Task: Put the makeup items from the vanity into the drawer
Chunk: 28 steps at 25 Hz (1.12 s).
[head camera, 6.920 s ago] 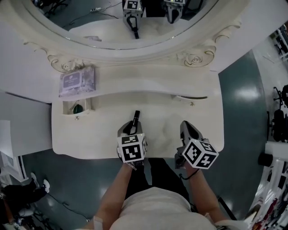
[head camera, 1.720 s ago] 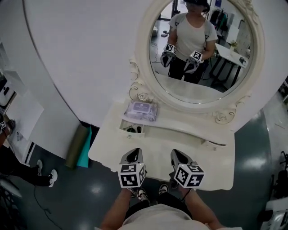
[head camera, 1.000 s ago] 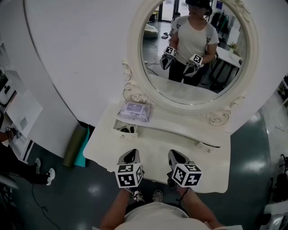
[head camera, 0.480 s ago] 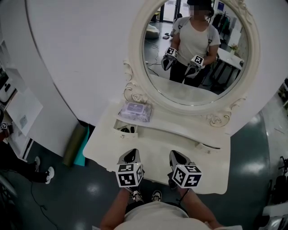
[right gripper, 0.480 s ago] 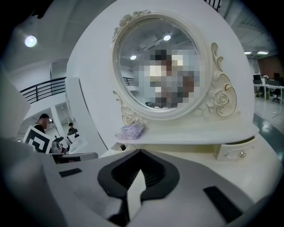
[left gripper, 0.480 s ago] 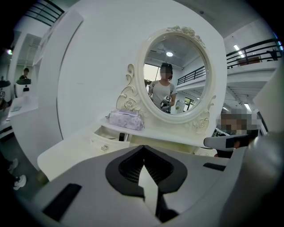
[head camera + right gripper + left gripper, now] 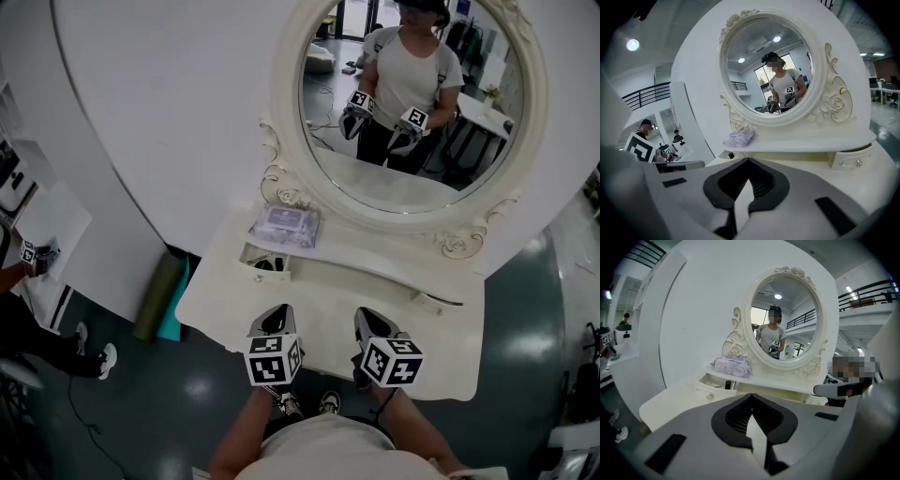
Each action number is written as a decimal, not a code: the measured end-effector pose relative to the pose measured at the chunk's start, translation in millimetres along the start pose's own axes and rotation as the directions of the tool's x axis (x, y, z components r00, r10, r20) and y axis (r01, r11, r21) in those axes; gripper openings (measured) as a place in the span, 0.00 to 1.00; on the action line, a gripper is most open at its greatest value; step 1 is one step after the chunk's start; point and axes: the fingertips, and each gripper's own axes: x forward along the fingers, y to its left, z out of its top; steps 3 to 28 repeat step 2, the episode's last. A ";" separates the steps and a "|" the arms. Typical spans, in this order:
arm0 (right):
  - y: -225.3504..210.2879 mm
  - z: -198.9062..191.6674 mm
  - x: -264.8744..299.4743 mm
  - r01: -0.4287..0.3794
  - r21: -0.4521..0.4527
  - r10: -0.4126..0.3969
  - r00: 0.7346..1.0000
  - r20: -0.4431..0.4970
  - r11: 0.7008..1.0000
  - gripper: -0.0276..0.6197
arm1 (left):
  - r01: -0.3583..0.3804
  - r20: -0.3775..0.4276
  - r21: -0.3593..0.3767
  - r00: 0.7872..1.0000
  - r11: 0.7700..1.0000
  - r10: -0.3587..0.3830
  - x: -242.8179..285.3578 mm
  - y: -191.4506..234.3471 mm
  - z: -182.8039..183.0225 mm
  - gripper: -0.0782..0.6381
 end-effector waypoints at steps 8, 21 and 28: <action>-1.9 -0.6 0.6 0.004 0.000 -0.004 1.000 -0.004 1.000 0.07 | 0.000 -0.001 0.002 1.000 1.000 0.000 0.8 -0.3 0.3 0.12; -1.9 -0.6 0.6 0.004 0.000 -0.004 1.000 -0.004 1.000 0.07 | 0.000 -0.001 0.002 1.000 1.000 0.000 0.8 -0.3 0.3 0.12; -1.9 -0.6 0.6 0.004 0.000 -0.004 1.000 -0.004 1.000 0.07 | 0.000 -0.001 0.002 1.000 1.000 0.000 0.8 -0.3 0.3 0.12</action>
